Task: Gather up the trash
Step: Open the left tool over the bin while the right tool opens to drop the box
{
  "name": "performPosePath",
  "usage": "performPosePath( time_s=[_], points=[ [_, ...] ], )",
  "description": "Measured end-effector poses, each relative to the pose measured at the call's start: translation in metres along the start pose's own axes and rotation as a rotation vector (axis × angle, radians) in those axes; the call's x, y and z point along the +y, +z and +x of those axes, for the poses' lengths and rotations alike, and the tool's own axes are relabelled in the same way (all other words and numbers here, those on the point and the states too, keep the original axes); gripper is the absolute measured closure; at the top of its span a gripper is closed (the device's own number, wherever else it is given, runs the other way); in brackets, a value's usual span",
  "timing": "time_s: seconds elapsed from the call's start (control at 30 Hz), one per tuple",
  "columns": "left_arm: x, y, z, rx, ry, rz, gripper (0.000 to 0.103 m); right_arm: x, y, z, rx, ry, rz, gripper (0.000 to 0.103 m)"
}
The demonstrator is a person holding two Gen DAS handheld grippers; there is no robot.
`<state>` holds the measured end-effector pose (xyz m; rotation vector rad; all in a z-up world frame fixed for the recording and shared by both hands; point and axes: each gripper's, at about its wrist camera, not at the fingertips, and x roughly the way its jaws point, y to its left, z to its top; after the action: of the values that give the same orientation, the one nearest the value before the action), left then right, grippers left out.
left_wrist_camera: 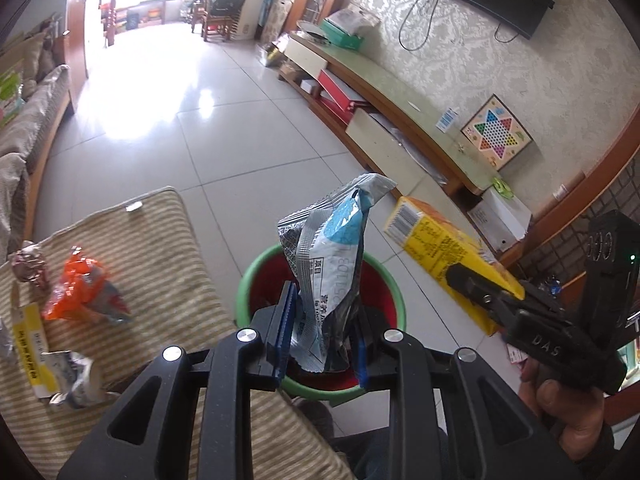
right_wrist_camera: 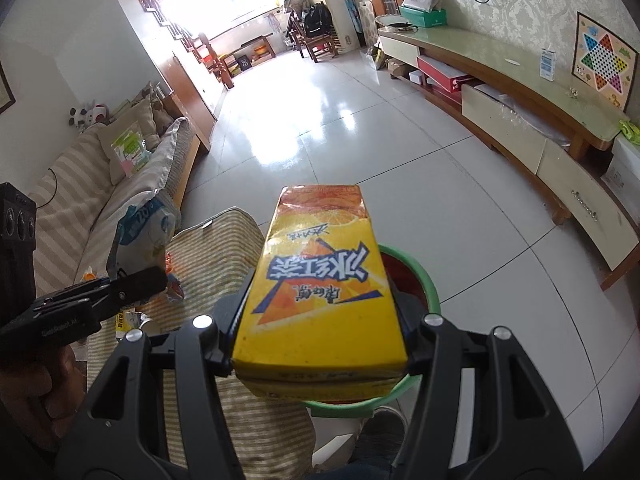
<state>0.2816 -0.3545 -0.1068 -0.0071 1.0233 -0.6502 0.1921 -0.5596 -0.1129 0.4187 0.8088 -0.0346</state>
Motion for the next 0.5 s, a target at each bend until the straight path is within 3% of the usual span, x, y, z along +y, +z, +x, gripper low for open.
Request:
performPosePath(
  time_s=[0.27,0.4,0.5],
  points=[
    [-0.012,0.004,0.036,0.06,-0.094,-0.048,0.074,-0.015,-0.006,0.013,0.02,0.001,0.033,0.048],
    [-0.006,0.006,0.035,0.032,-0.115,-0.092,0.034,-0.019,-0.008,0.016,0.029,-0.002,0.039,0.048],
    [0.004,0.008,0.029,0.001,-0.117,-0.122,0.032,-0.02,-0.007,0.019,0.037,0.0,0.032,0.047]
  ],
)
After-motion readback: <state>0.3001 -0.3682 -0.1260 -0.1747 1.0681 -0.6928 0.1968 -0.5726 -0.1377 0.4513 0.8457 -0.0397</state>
